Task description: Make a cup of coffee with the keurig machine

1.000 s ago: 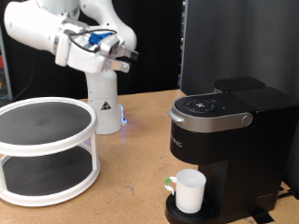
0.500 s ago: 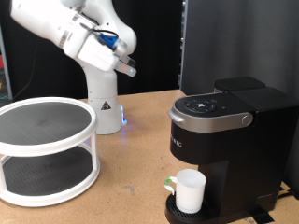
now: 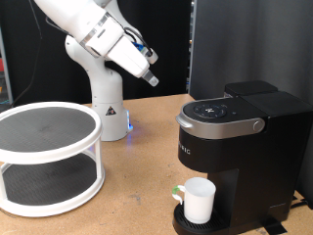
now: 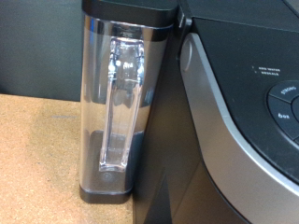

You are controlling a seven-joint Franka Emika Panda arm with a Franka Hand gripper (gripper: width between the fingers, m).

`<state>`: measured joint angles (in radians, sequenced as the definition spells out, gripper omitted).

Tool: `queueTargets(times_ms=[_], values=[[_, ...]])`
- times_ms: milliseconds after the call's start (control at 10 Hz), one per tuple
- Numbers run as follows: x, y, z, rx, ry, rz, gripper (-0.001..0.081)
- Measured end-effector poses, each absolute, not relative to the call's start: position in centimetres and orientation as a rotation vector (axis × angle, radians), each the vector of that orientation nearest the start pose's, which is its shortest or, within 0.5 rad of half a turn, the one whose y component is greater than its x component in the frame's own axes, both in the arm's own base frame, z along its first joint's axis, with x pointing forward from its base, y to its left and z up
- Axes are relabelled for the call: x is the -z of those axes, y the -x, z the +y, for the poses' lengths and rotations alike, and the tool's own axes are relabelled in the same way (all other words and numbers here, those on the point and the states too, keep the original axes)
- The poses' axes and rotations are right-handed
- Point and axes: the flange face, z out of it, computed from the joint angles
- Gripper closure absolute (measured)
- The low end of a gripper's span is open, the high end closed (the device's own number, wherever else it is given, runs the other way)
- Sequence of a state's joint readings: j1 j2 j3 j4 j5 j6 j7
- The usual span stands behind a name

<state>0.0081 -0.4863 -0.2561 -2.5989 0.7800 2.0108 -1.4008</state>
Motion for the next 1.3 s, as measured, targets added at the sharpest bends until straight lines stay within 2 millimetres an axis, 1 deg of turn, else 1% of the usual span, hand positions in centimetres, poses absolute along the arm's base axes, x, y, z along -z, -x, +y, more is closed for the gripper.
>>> queueTargets(times_ms=[100,200,400,500,600,700,800,900,1000,1200,1300], values=[[-42.1,-38.1,-5.2,0.621,2.244,-0.994,0.0],[-42.2,-38.2,-5.0,0.58,2.274,-1.124,0.0],[-43.7,-39.0,-3.2,0.491,2.354,-1.398,0.0],[-44.8,-39.5,-2.1,0.444,2.381,-1.495,0.0],[-45.9,-39.8,-0.9,0.381,2.375,-1.554,0.0],[-47.2,-40.3,0.0,0.338,2.36,-1.529,0.0],[-47.3,-41.2,0.1,0.291,2.348,-1.498,0.0],[-47.1,-41.2,0.1,0.304,2.354,-1.504,0.0],[-46.9,-41.1,0.1,0.246,2.372,-1.595,0.0],[-47.1,-41.2,1.6,0.114,2.411,-1.769,0.0],[-47.7,-41.4,2.7,0.104,2.439,-1.779,0.0]])
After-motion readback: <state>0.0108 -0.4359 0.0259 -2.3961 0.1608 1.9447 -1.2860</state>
